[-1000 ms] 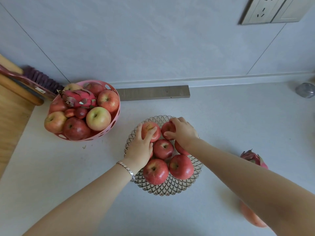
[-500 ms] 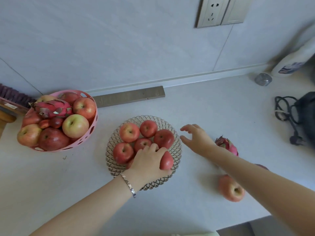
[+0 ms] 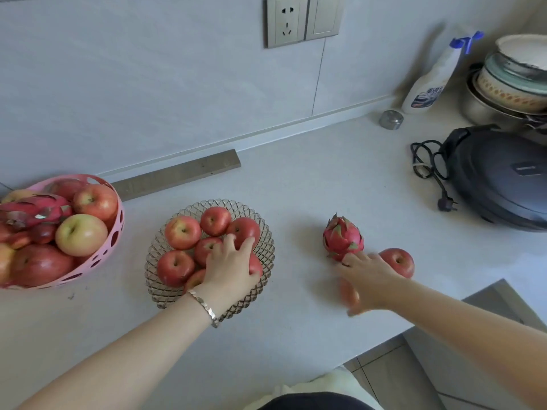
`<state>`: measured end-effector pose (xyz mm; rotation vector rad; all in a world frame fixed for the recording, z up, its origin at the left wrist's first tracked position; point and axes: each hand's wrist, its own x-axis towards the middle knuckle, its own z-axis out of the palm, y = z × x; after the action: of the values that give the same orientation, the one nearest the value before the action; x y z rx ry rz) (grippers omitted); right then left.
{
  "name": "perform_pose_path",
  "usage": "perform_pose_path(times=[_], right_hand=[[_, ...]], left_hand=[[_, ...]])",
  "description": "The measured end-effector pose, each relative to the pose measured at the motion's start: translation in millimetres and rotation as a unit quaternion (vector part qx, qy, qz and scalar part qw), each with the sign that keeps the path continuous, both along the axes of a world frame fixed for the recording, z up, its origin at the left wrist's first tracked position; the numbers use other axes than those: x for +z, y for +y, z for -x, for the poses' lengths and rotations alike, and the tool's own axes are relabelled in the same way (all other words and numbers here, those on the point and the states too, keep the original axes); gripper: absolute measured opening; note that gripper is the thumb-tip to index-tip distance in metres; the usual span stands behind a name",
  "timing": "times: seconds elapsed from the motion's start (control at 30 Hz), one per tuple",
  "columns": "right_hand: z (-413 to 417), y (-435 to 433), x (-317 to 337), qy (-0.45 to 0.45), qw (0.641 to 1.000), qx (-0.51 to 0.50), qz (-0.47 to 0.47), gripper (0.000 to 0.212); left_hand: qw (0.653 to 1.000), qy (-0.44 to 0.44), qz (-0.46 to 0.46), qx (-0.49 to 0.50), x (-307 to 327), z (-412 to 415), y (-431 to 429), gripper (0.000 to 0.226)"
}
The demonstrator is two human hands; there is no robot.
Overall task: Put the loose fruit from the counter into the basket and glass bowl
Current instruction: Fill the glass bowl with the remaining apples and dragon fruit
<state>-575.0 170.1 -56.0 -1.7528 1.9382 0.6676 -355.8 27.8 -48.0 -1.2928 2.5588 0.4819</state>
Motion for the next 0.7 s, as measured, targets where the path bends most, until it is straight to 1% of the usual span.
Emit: perform_pose_path(times=[0.03,0.1,0.13,0.17,0.2,0.23,0.27,0.3,0.33,0.37,0.4,0.43,0.47,0.5,0.53,0.57,0.63,0.67,0.7], right_hand=[[-0.5,4.6,-6.4,0.028,0.999,0.023,-0.024,0.077],[-2.1,11.1,-16.5,0.048,0.998,0.043,-0.024,0.074],[-2.9,13.4,-19.5,0.04,0.998,0.038,-0.01,0.071],[-3.8,14.6,-21.4,0.016,1.0,0.01,0.012,0.069],[-4.7,15.8,-19.9,-0.027,0.998,-0.048,0.039,0.07],[-7.1,14.7,-14.2,-0.085,0.985,-0.126,0.076,0.073],[-10.2,12.0,-6.3,-0.152,0.96,-0.203,0.119,0.076],[-13.1,7.5,3.2,-0.207,0.93,-0.258,0.161,0.077],[-17.1,1.9,14.2,-0.245,0.905,-0.287,0.195,0.079],[-23.1,-4.4,25.2,-0.272,0.889,-0.296,0.22,0.08],[-30.8,-10.7,35.0,-0.288,0.879,-0.29,0.247,0.082],[-39.5,-16.1,43.7,-0.292,0.876,-0.269,0.273,0.086],[-48.2,-20.6,50.2,-0.287,0.879,-0.236,0.298,0.089],[-55.4,-23.9,55.0,-0.277,0.887,-0.196,0.312,0.093],[-59.6,-25.7,58.4,-0.269,0.898,-0.159,0.309,0.095],[-59.4,-26.3,61.0,-0.267,0.911,-0.128,0.286,0.096],[-45.6,-25.6,63.3,-0.274,0.937,-0.097,0.195,0.096],[-33.6,-23.9,60.3,-0.263,0.944,-0.105,0.167,0.092],[-18.8,-22.4,52.0,-0.229,0.953,-0.128,0.152,0.085]], left_hand=[[0.999,0.041,0.021,-0.003,3.5,2.1,1.6,0.059],[0.991,0.13,0.031,-0.017,12.1,4.7,5.2,0.054],[0.986,0.162,0.015,-0.026,16.4,5.1,7.9,0.053],[0.982,0.185,-0.008,-0.035,19.7,5.1,10.9,0.052],[0.978,0.198,-0.038,-0.044,21.4,5.5,15.1,0.052],[0.974,0.206,-0.075,-0.048,23.2,6.0,19.8,0.053],[0.968,0.212,-0.126,-0.041,24.5,7.5,25.1,0.056],[0.955,0.221,-0.195,-0.015,25.6,10.3,30.9,0.06],[0.931,0.233,-0.28,0.031,27.2,15.0,36.0,0.067],[0.893,0.254,-0.362,0.088,29.6,20.5,39.8,0.075],[0.848,0.278,-0.428,0.14,31.8,26.6,42.3,0.081],[0.808,0.303,-0.472,0.181,33.9,33.0,43.9,0.08],[0.784,0.325,-0.488,0.204,35.9,38.4,44.8,0.072],[0.781,0.34,-0.479,0.213,37.5,41.9,44.9,0.061],[0.789,0.347,-0.458,0.217,39.0,43.4,44.6,0.053],[0.796,0.351,-0.44,0.223,39.9,42.8,44.2,0.047],[0.792,0.344,-0.44,0.247,37.1,36.1,41.3,0.043],[0.785,0.338,-0.449,0.262,36.1,31.7,39.9,0.044],[0.781,0.331,-0.453,0.274,35.8,27.0,37.7,0.046]])
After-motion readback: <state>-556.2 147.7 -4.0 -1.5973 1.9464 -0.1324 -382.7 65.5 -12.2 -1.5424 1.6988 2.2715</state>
